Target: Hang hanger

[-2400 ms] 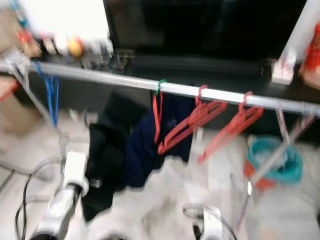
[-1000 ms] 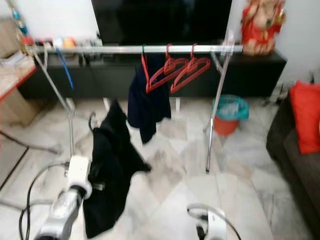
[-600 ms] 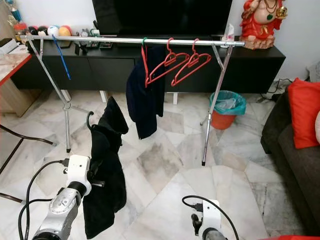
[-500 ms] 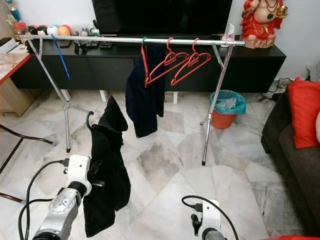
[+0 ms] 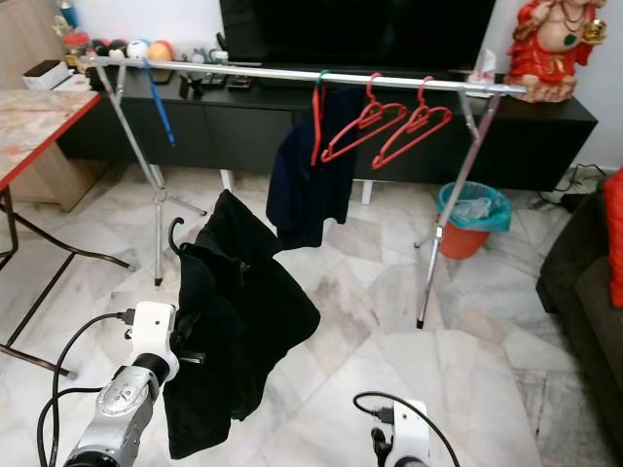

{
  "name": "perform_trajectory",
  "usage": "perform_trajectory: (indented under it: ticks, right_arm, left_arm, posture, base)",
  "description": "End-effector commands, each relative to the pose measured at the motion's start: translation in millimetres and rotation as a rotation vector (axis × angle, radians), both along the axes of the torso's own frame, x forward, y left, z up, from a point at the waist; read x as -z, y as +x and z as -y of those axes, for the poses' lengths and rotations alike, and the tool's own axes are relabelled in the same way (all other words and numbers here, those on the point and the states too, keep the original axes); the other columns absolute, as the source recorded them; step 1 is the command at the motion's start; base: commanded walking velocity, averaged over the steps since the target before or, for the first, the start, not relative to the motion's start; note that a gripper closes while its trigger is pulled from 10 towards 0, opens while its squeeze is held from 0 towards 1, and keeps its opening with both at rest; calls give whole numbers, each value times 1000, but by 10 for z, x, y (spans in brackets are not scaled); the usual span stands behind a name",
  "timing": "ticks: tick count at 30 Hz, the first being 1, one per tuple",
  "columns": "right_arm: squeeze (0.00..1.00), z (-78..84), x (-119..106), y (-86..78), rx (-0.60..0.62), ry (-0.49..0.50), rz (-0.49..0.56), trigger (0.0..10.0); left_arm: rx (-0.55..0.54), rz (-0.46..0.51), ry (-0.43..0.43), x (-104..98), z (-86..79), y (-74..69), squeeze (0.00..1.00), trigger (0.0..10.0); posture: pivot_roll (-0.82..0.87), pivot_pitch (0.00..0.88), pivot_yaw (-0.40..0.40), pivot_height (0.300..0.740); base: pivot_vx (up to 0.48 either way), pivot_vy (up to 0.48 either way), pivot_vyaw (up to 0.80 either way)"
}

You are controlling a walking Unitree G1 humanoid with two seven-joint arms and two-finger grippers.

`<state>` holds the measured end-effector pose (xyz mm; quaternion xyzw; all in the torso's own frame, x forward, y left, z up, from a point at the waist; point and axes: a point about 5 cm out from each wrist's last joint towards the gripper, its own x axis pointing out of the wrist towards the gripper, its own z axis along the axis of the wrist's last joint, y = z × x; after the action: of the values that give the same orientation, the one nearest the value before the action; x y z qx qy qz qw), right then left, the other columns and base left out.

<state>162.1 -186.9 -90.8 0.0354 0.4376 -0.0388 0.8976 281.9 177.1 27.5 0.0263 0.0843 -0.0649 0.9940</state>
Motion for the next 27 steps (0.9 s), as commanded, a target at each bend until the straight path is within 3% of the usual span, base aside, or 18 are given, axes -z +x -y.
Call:
perform_trajectory:
  ticks: [1, 8, 10, 21, 25, 27]
  right_arm:
    - [0, 96, 22, -112, 8, -4, -1, 10000]
    - [0, 316, 39, -303, 26, -13, -13, 10000]
    - [0, 411, 57, -457, 35, -16, -24, 10000]
    - [0, 329, 112, -624, 36, -2, -48, 10000]
    - [0, 373, 120, -711, 44, -2, -59, 10000]
    - [0, 331, 113, -629, 39, 1, -48, 10000]
  left_arm:
    - [4, 57, 3, -127, -1, 69, 0, 10000]
    - [5, 57, 2, -131, -4, 72, 0, 10000]
    - [6, 57, 3, -133, -7, 75, 0, 10000]
    - [13, 57, 3, -139, 2, 74, 0, 10000]
    - [15, 56, 5, -143, -3, 77, 0, 10000]
    - [16, 56, 6, -145, -6, 76, 0, 10000]
  posture:
    - [-46, 0, 24, 740]
    - [-45, 0, 26, 740]
    - [-44, 0, 28, 740]
    - [-41, 0, 33, 740]
    - [-40, 0, 34, 740]
    - [-40, 0, 35, 740]
  base:
    - [0, 401, 0]
    - [0, 402, 0]
    - [0, 403, 0]
    - [0, 400, 0]
    - [0, 398, 0]
    - [0, 398, 0]
